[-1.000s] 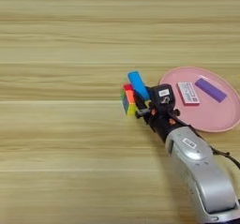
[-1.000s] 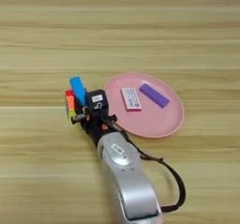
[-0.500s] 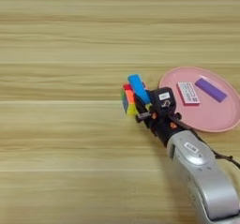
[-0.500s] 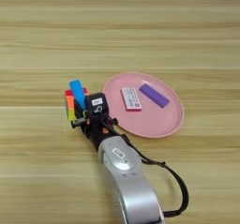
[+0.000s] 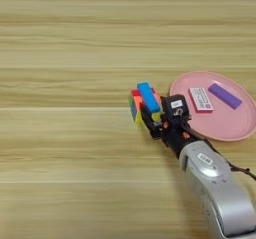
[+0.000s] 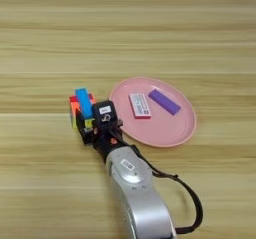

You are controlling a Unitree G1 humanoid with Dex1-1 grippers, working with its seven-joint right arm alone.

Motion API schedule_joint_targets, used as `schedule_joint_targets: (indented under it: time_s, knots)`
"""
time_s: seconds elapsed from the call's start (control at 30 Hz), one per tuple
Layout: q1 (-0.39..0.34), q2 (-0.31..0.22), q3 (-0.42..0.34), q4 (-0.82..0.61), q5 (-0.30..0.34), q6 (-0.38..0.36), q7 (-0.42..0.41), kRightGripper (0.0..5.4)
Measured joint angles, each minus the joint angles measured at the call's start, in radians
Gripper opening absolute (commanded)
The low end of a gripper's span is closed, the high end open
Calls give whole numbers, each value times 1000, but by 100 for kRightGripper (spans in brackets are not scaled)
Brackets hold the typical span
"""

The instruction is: Move the objects on the table

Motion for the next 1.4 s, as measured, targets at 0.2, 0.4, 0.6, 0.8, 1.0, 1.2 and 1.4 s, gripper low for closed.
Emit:
schedule_joint_targets:
  time_s: [0.2,0.4,0.6,0.8,1.0,1.2,1.4]
  knots:
    - [4,1,-3,-8,0,-3,0,418]
    - [7,-2,-4,-57,2,-19,3,492]
    - [8,-9,-20,-121,10,-11,3,539]
    - [-13,-20,-102,-143,31,-2,2,539]
    - [-47,-60,-223,-100,41,-5,2,539]
    - [-90,-106,-311,-2,45,-29,13,539]
    - [-136,-148,-376,158,46,-70,31,539]
